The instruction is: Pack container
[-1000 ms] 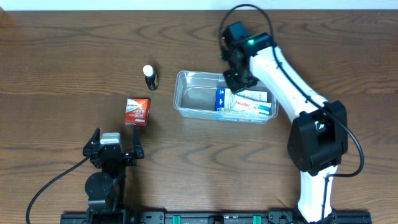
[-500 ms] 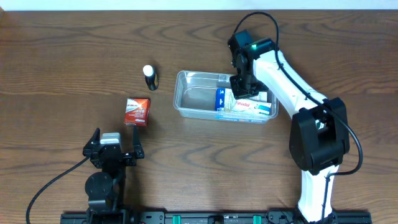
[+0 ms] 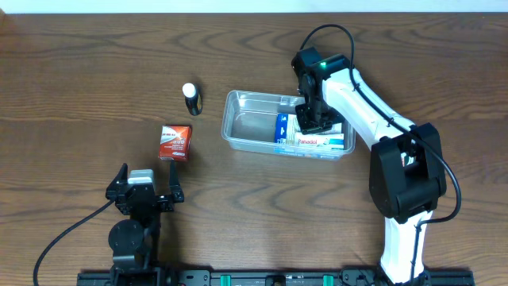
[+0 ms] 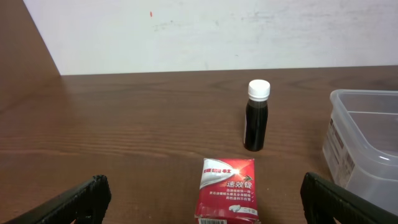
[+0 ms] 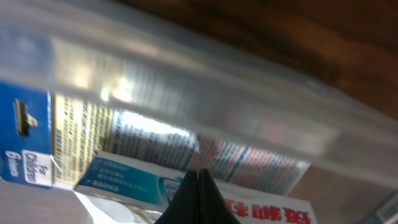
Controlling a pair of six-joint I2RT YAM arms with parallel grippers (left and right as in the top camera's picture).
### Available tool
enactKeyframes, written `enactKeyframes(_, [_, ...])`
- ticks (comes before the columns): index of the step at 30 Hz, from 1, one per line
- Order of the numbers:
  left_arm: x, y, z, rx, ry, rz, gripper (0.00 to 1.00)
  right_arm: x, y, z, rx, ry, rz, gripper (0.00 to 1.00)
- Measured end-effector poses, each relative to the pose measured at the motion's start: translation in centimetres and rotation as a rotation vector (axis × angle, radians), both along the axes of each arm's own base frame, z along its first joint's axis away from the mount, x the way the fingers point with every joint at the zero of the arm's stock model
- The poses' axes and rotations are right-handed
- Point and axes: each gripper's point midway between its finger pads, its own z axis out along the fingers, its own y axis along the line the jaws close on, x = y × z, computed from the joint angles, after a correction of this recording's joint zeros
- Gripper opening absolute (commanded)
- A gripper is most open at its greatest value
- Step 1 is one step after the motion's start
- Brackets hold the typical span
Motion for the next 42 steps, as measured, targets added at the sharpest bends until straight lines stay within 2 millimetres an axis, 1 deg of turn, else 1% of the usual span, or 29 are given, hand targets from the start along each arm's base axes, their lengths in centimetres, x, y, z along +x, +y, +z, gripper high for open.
enactKeyframes(4, [0.0, 0.0, 0.0, 0.000, 0.000, 0.000, 0.98, -1.0, -0.3, 0.4, -0.011, 0.045, -0.002, 0.01])
enactKeyframes(7, [0.0, 0.0, 0.0, 0.000, 0.000, 0.000, 0.98, -1.2, -0.2, 0.9, 0.004, 0.058, -0.007, 0.01])
enactKeyframes(11, [0.0, 0.0, 0.0, 0.000, 0.000, 0.000, 0.98, -0.3, 0.0, 1.4, 0.037, 0.039, -0.021, 0.01])
enactKeyframes(14, [0.0, 0.0, 0.0, 0.000, -0.001, 0.000, 0.98, 0.7, -0.3, 2.2, 0.061, 0.014, -0.041, 0.01])
enactKeyframes(17, [0.0, 0.0, 0.0, 0.000, 0.000, 0.000, 0.98, 1.6, -0.4, 3.9, 0.100, 0.010, -0.050, 0.01])
enactKeyframes(19, [0.0, 0.0, 0.0, 0.000, 0.000, 0.000, 0.98, 1.8, -0.4, 5.6, 0.123, 0.016, -0.053, 0.01])
enactKeyframes(20, [0.0, 0.0, 0.0, 0.000, 0.000, 0.000, 0.98, 1.7, -0.4, 6.8, 0.131, 0.017, -0.054, 0.01])
enactKeyframes(22, [0.0, 0.0, 0.0, 0.000, -0.001, 0.000, 0.98, 1.0, -0.4, 8.9, 0.136, 0.039, -0.052, 0.01])
enactKeyframes(24, [0.0, 0.0, 0.0, 0.000, 0.000, 0.000, 0.98, -0.2, -0.6, 10.4, 0.134, 0.073, -0.051, 0.01])
enactKeyframes(26, [0.0, 0.0, 0.0, 0.000, 0.000, 0.000, 0.98, -1.3, -0.7, 11.2, 0.130, 0.108, -0.046, 0.01])
enactKeyframes(29, [0.0, 0.0, 0.0, 0.000, 0.000, 0.000, 0.98, -1.9, -0.3, 11.1, 0.140, 0.127, -0.029, 0.01])
enactKeyframes(33, [0.0, 0.0, 0.0, 0.000, 0.000, 0.000, 0.98, -3.3, 0.8, 10.1, 0.140, 0.182, -0.001, 0.01])
enactKeyframes(36, [0.0, 0.0, 0.0, 0.000, 0.000, 0.000, 0.98, -4.7, 1.7, 9.3, 0.136, 0.231, 0.023, 0.01])
enactKeyframes(38, [0.0, 0.0, 0.0, 0.000, 0.000, 0.000, 0.98, -5.8, 1.9, 8.7, 0.125, 0.266, 0.035, 0.01])
enactKeyframes(42, [0.0, 0.0, 0.0, 0.000, 0.000, 0.000, 0.98, -8.3, 1.5, 8.0, 0.101, 0.330, 0.052, 0.01])
